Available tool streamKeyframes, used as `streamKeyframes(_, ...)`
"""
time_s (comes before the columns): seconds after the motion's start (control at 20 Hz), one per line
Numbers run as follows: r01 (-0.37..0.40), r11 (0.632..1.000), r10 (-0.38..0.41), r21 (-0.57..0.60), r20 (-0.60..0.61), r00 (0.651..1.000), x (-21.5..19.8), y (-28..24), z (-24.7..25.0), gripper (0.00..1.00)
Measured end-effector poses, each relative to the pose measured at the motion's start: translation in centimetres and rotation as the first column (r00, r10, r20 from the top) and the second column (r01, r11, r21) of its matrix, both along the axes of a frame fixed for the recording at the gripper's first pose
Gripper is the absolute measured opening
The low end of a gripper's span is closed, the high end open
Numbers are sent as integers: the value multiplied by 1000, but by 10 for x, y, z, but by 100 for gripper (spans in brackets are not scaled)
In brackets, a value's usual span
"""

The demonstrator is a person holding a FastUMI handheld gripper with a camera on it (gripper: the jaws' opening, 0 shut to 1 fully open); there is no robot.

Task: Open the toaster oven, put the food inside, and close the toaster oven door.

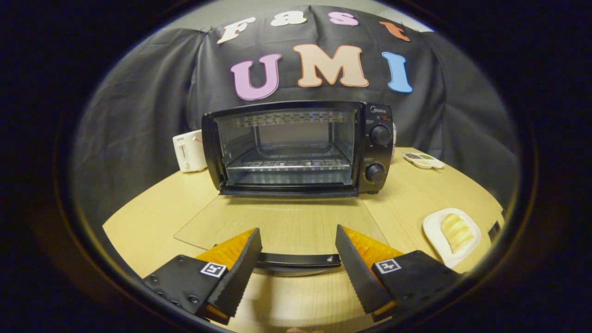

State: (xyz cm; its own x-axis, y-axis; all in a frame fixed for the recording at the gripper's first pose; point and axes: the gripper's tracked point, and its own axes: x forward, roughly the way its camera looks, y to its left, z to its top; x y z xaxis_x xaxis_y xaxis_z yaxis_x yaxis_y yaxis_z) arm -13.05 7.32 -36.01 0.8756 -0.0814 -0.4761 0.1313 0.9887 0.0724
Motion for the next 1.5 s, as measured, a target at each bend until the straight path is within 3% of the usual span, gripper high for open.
streamKeyframes(0.1,20,999,-22,44,41,999,4,-9,13,99)
streamKeyframes(0.25,153,988,-153,11,61,986,4,-78,28,98)
streamKeyframes(0.45,338,938,-338,-79,7,941,-18,-176,22,98)
streamKeyframes(0.7,447,872,-472,-198,-103,875,-54,-252,-6,98)
streamKeyframes(0.9,438,880,-472,-183,-229,851,-69,-260,-38,98)
streamKeyframes(1.2,453,883,-470,-126,-219,855,-68,-261,-37,71)
streamKeyframes(1.4,452,892,-444,-7,-194,875,-55,-242,-24,52)
streamKeyframes(1.5,415,909,-406,34,-156,901,-38,-224,-6,52)
